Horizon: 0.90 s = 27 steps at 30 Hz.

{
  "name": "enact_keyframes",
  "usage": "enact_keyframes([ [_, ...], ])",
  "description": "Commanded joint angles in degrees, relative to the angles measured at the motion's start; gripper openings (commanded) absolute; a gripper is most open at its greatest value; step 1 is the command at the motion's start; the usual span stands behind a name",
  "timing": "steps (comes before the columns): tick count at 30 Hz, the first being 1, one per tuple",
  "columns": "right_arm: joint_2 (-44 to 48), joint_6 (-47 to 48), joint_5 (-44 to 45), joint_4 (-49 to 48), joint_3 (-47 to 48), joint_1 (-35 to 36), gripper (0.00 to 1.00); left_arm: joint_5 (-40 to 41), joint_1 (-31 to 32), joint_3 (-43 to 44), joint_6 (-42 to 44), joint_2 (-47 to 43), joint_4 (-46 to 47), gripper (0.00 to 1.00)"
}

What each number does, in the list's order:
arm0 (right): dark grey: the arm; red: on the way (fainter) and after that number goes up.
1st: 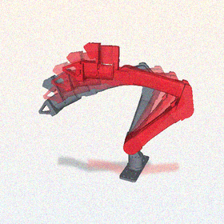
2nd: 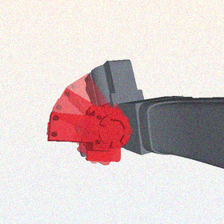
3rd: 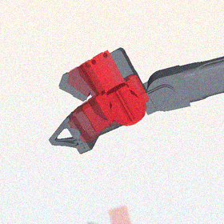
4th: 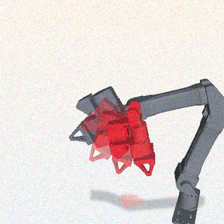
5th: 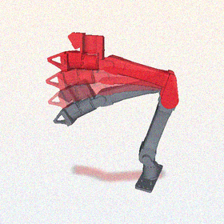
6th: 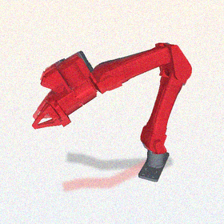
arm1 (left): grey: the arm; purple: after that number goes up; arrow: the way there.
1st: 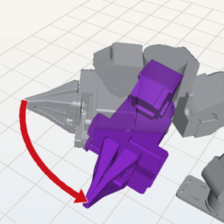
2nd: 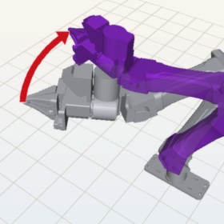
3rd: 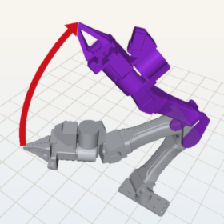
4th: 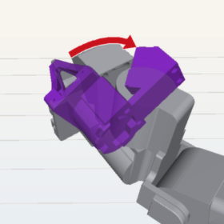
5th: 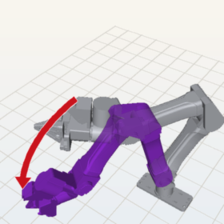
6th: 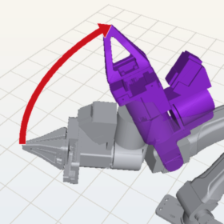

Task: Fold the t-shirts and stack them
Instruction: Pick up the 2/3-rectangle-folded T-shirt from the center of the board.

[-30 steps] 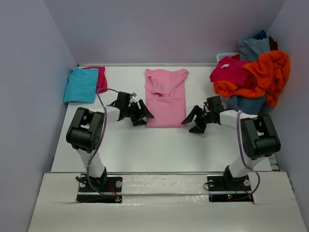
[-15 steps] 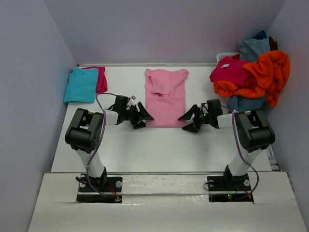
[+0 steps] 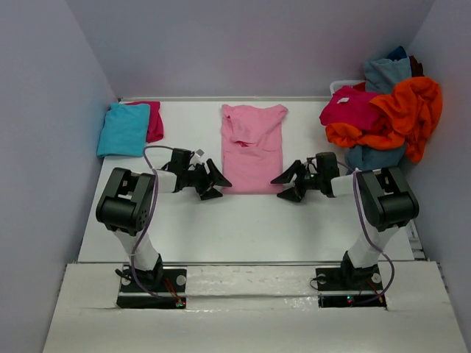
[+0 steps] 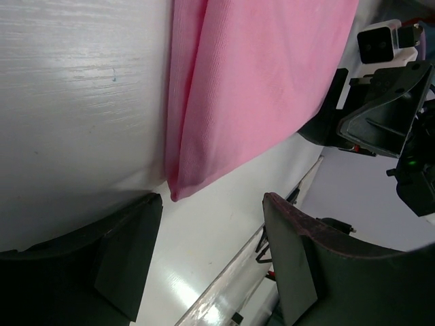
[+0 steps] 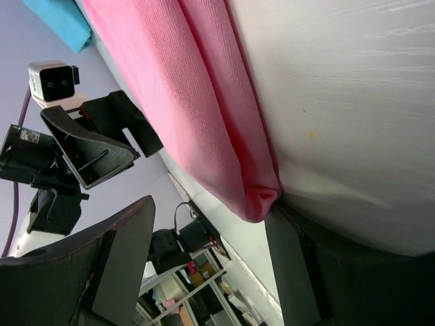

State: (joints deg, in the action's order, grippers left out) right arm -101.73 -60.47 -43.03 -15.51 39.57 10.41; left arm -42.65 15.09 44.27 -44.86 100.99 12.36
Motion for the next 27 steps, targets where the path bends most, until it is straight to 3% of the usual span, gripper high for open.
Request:
enact_keyframes([
  [1,0.39,1.58,4.18,1.71,-1.51,-0.75,0.7,5.31,-0.59,-2.61,3.82,2.72,-6.22,0.75],
  [18,1.28,2.9,5.06,3.55,-0.72,-0.75,0.64,3.89,-0.59,2.4,2.67,8.87,-5.15,0.69],
  [23,1.01,2.99,4.71,2.85,-0.81,-0.75,0.54,3.72,-0.59,2.14,2.41,9.05,-4.63,0.58],
  [27,1.19,3.16,4.79,2.68,-0.9,-0.75,0.5,3.46,-0.59,1.34,2.06,9.14,-3.84,0.56],
])
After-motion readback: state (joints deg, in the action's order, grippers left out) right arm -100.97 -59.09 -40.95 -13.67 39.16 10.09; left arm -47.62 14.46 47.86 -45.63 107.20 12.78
